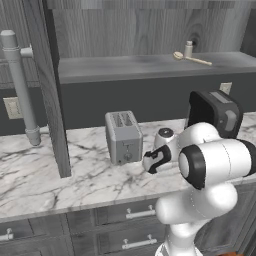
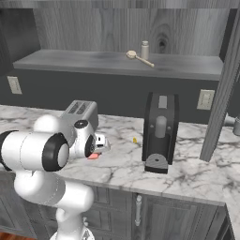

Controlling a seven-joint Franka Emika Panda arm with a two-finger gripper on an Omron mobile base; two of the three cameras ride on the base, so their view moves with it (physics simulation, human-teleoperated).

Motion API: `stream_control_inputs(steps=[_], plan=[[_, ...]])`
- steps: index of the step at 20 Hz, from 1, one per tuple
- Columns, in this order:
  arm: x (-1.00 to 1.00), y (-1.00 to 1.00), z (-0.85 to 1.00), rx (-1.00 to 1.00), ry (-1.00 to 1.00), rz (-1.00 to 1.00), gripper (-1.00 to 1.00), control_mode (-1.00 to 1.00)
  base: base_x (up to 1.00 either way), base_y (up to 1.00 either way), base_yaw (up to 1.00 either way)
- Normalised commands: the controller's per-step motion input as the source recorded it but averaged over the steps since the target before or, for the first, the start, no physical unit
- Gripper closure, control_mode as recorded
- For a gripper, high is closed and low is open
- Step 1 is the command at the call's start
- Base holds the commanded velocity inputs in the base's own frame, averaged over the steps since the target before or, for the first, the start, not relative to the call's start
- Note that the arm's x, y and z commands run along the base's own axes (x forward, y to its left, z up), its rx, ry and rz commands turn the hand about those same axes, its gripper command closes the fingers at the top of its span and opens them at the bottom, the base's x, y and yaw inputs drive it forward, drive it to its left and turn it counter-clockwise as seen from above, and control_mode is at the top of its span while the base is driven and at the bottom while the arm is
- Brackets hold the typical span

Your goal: Pick the bar soap and dish brush from the cabinet and place them on the counter.

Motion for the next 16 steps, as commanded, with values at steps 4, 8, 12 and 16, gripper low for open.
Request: stream_control_inputs(steps=[4, 8, 12, 16], plan=[[0.00, -0.16, 0.17, 0.00, -0.01, 0.00, -1.00, -1.00, 0.00, 0.00, 0.00], [-0.01, -0.15, 0.35, 0.00, 0.00, -0.01, -1.00, -1.00, 0.00, 0.00, 0.00], [-0.09, -0.09, 0.28, 0.00, 0.00, -0.01, -1.00, -1.00, 0.00, 0.00, 0.00], [-0.12, -0.06, 0.35, 0.00, 0.00, -0.01, -1.00, -1.00, 0.00, 0.00, 0.00]])
